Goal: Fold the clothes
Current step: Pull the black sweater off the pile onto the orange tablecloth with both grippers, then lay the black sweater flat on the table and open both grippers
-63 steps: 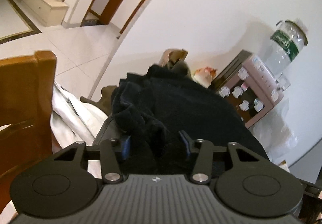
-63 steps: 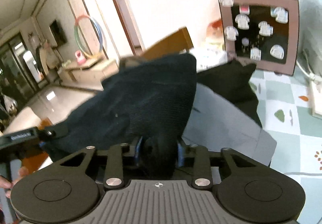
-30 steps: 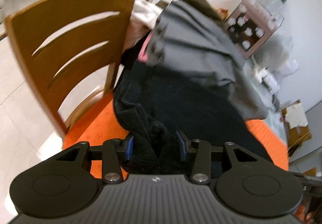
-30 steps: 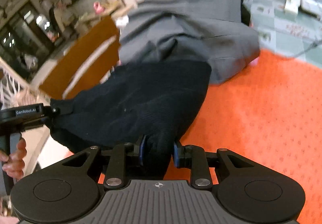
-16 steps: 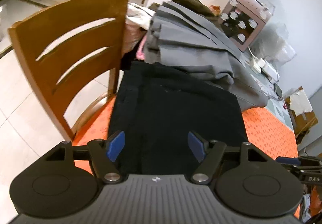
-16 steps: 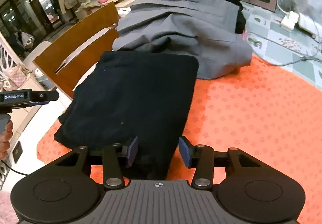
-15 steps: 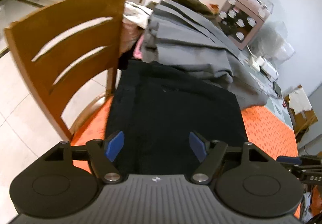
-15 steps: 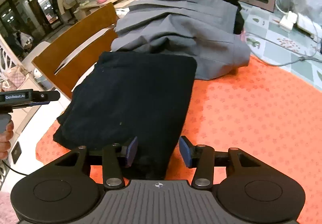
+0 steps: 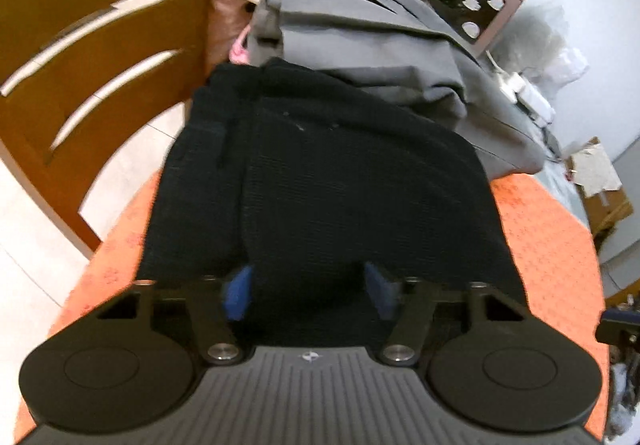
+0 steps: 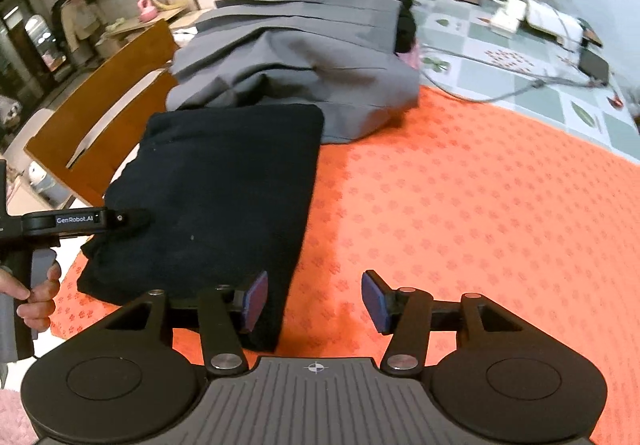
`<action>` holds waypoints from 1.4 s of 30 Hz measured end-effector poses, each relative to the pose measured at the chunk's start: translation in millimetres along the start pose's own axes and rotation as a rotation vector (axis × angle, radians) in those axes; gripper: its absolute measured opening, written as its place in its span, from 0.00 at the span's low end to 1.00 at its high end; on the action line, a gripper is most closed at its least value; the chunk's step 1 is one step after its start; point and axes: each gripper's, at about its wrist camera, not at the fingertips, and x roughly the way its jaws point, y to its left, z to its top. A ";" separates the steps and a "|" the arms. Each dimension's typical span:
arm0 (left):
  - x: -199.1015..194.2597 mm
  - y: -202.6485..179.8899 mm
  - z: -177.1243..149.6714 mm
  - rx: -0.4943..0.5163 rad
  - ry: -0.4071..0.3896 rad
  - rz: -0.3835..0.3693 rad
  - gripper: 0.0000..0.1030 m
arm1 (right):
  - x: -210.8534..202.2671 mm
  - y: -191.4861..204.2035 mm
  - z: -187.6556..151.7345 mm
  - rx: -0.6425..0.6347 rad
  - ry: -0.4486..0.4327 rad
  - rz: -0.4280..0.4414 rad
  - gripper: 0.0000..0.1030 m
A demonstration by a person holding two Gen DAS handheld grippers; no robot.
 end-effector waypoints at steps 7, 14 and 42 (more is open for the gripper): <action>-39.0 -22.1 11.4 -0.073 -0.086 -0.115 0.13 | -13.5 -7.8 1.6 -0.016 -0.029 -0.020 0.54; -49.7 -112.3 22.3 0.086 -0.173 -0.201 0.14 | -32.1 -27.8 21.1 -0.024 -0.107 0.004 0.54; -11.2 -318.4 -84.2 0.783 0.070 -0.593 0.36 | -95.4 -119.4 45.0 0.140 -0.280 -0.188 0.58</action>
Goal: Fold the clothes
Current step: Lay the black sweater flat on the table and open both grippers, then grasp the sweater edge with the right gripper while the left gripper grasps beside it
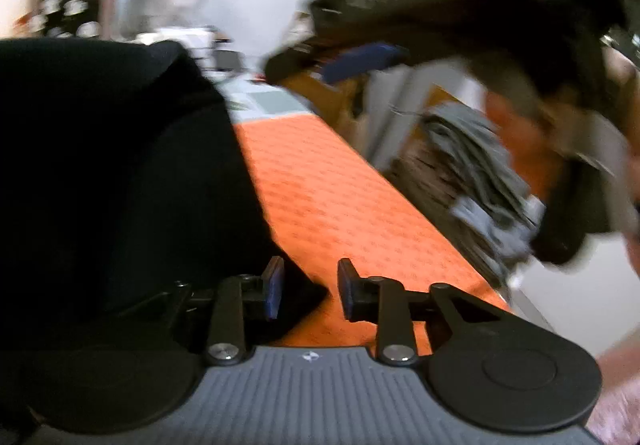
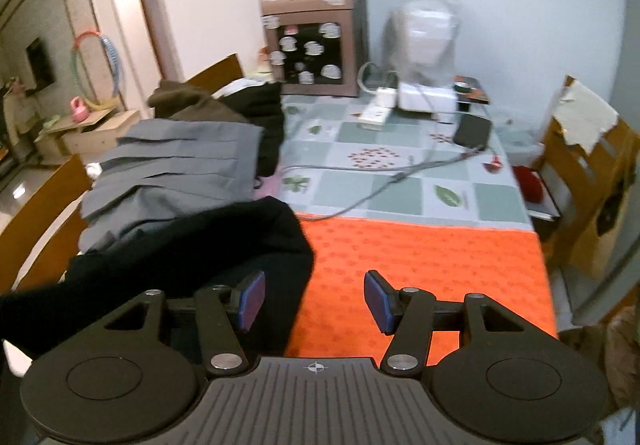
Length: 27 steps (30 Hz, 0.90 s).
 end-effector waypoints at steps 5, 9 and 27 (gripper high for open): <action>-13.8 -11.4 -20.1 0.042 0.014 0.016 0.47 | 2.0 -5.9 -10.2 0.000 0.028 0.005 0.60; -37.5 13.3 -37.4 -0.050 0.005 0.090 0.57 | 13.9 -5.1 -26.0 0.003 0.082 0.020 0.60; -103.6 117.6 -126.7 -0.297 0.134 0.550 0.66 | 77.3 55.6 -128.0 -0.575 0.189 0.168 0.60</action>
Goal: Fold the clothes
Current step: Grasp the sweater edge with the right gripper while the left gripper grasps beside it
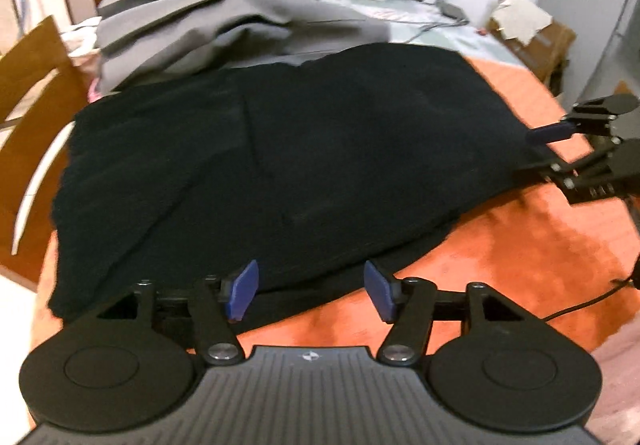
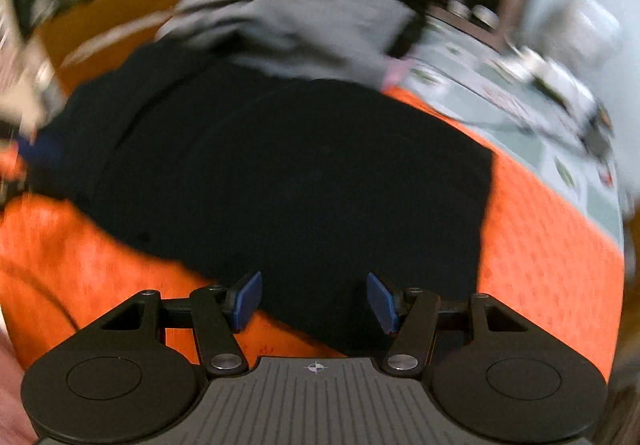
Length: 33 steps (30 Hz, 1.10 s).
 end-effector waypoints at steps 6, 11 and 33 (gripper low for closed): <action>9.4 3.4 -2.7 0.033 0.007 0.040 0.71 | 15.9 34.5 -9.8 -0.292 -0.012 -0.058 0.57; 16.5 -4.8 -1.2 0.086 0.013 0.020 0.74 | 9.9 37.4 -5.5 -0.376 -0.037 -0.046 0.30; 27.4 51.3 11.1 -0.056 -0.082 0.324 0.31 | -16.5 -3.5 59.5 -0.172 -0.173 -0.078 0.20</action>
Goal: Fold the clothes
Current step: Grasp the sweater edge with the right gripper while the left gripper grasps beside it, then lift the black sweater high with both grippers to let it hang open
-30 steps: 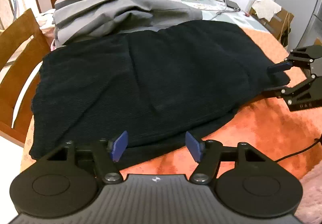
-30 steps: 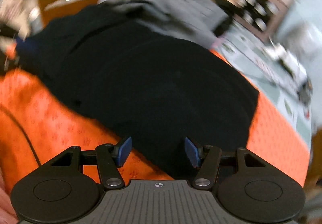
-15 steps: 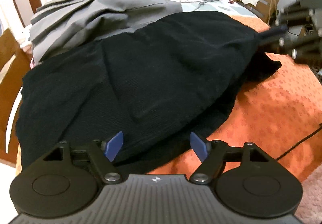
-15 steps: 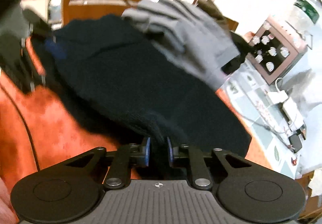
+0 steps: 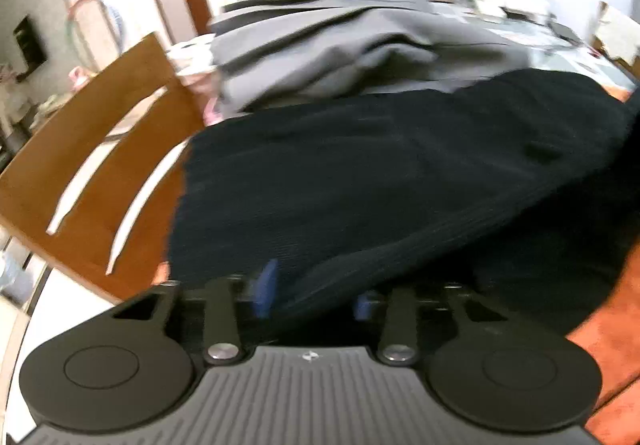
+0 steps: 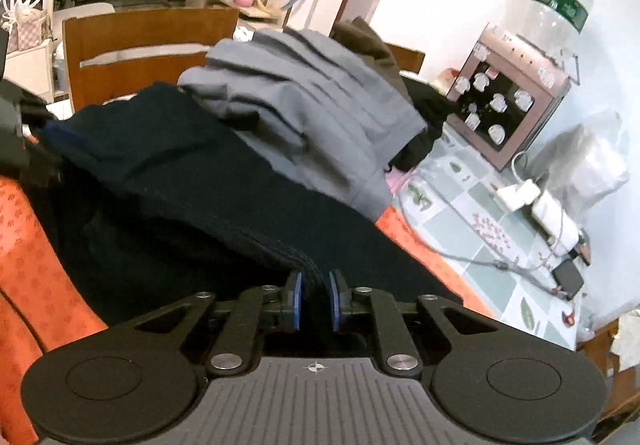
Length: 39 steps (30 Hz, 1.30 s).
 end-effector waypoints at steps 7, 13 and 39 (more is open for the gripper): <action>-14.5 24.5 38.2 -0.062 -0.070 -0.027 0.18 | 4.3 3.0 -26.5 0.062 0.042 0.026 0.42; -31.4 24.0 83.0 -0.071 -0.140 -0.043 0.15 | 6.3 10.6 -53.7 0.012 0.094 -0.032 0.44; -179.8 31.0 152.3 -0.065 -0.472 -0.072 0.11 | -137.4 -90.5 13.1 0.205 -0.185 -0.250 0.10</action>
